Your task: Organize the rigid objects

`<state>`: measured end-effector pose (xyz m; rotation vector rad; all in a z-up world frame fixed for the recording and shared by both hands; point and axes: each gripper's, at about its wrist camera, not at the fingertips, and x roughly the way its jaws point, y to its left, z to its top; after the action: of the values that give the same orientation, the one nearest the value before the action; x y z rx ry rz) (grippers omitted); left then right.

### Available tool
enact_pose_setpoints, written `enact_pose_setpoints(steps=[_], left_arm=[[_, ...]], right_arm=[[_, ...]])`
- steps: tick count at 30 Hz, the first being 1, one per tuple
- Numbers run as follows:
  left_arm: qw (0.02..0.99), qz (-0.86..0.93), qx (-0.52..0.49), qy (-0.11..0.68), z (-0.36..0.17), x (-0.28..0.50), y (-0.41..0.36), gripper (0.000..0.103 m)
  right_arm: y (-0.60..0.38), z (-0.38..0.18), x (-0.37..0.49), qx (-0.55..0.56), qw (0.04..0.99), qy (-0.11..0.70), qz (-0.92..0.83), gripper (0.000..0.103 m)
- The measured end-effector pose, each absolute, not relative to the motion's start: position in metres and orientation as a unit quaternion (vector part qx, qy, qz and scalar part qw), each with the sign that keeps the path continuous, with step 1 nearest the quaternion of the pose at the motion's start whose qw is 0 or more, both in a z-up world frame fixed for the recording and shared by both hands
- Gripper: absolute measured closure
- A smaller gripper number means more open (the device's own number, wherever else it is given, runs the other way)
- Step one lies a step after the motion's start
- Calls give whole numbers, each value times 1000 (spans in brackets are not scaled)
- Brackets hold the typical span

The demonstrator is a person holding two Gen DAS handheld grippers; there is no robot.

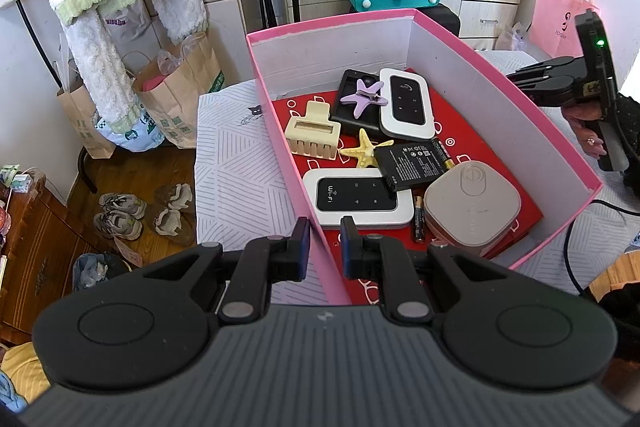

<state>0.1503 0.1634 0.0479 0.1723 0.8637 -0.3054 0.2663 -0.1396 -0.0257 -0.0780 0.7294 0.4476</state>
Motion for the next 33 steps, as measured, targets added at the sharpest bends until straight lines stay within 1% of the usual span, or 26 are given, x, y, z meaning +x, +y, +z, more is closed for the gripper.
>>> enact_pose_setpoints(steps=[6, 12, 15, 17, 19, 21, 23, 26, 28, 29, 30, 31, 32, 33], left_arm=[[894, -147, 83, 416, 48, 150, 164, 90], [893, -148, 83, 416, 48, 150, 163, 89], [893, -148, 83, 416, 48, 150, 164, 90], [893, -148, 83, 416, 48, 150, 163, 90], [893, -148, 84, 416, 48, 150, 163, 90], [893, -147, 83, 416, 48, 150, 163, 89], [893, -147, 83, 416, 48, 150, 163, 89], [893, -147, 83, 416, 48, 150, 164, 89], [893, -147, 83, 416, 48, 150, 164, 89], [893, -147, 83, 416, 48, 150, 164, 89], [893, -148, 83, 417, 48, 150, 164, 89], [893, -148, 83, 417, 48, 150, 164, 89], [893, -148, 83, 416, 48, 150, 164, 89], [893, -148, 84, 416, 48, 150, 164, 89]], right_arm=[[-135, -19, 259, -38, 898, 367, 242, 100], [-130, -28, 258, -45, 894, 374, 244, 99], [-128, -30, 258, -47, 895, 372, 241, 93], [-127, -31, 259, -53, 897, 368, 241, 93], [-125, -32, 260, -58, 897, 366, 242, 89], [-122, -33, 261, -64, 898, 362, 241, 80], [-119, -35, 262, -75, 900, 355, 241, 75], [-114, -39, 265, -91, 903, 346, 238, 71], [-113, -39, 266, -93, 905, 340, 238, 71], [-113, -38, 266, -95, 905, 339, 238, 74], [-112, -37, 265, -97, 906, 338, 237, 83], [-113, -34, 262, -97, 908, 331, 236, 95], [-114, -32, 260, -91, 909, 329, 241, 100], [-116, -28, 258, -82, 908, 329, 244, 100]])
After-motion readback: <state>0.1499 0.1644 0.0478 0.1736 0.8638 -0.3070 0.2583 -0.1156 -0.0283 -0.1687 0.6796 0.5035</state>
